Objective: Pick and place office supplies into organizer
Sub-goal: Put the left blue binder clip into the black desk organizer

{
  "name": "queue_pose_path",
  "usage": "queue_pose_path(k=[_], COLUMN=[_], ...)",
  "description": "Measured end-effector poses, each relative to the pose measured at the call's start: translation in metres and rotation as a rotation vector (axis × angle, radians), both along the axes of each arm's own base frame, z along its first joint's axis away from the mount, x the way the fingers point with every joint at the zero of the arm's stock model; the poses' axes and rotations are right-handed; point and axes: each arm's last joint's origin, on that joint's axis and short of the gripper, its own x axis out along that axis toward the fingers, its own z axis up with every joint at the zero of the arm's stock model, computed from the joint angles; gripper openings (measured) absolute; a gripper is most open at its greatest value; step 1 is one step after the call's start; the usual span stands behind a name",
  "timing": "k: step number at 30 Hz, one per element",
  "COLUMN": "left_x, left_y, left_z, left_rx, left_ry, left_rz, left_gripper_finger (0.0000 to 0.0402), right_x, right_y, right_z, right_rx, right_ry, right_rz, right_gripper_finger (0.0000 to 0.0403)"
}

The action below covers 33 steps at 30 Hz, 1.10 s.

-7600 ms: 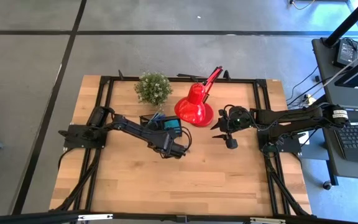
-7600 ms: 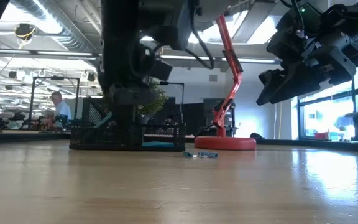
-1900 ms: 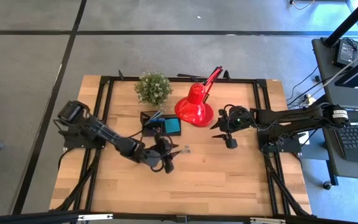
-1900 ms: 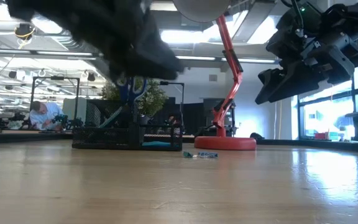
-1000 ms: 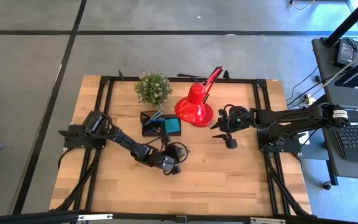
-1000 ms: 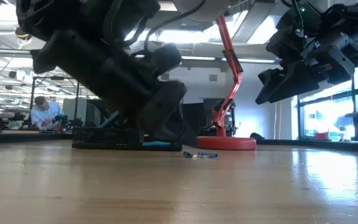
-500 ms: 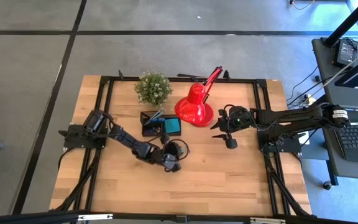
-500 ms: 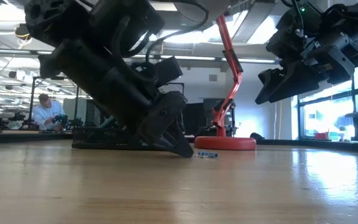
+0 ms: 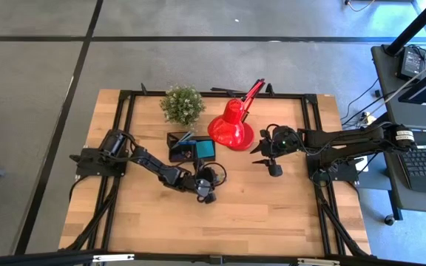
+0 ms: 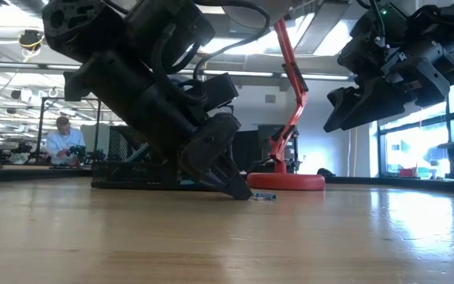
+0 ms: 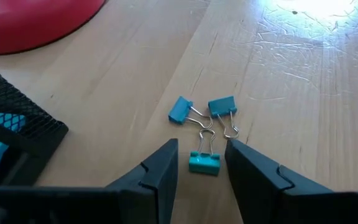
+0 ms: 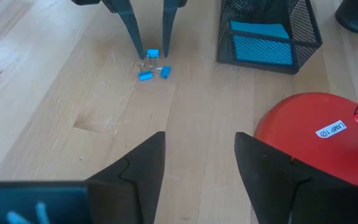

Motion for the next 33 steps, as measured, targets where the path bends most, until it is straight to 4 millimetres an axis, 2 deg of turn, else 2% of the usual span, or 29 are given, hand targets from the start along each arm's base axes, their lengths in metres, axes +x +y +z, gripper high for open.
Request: queue_pose_path(k=[7,22,33], left_x=[-0.002,-0.004,-0.012], left_y=[-0.002,-0.006,-0.016], left_z=[-0.003,-0.004,0.009], left_rx=[0.001,0.066,0.117], left_ry=[0.022,0.046,0.035], left_rz=[-0.001,-0.04,-0.055], left_gripper_finger=[0.0125,0.0061,0.0058], right_x=[0.0,0.0,0.0], right_y=[0.0,0.0,0.0], right_z=[0.0,0.0,0.0], right_rx=[0.0,0.001,0.001], right_ry=[0.001,0.004,0.005], right_rz=[0.0,0.0,0.0], right_gripper_finger=[0.0195,0.0195,0.0195])
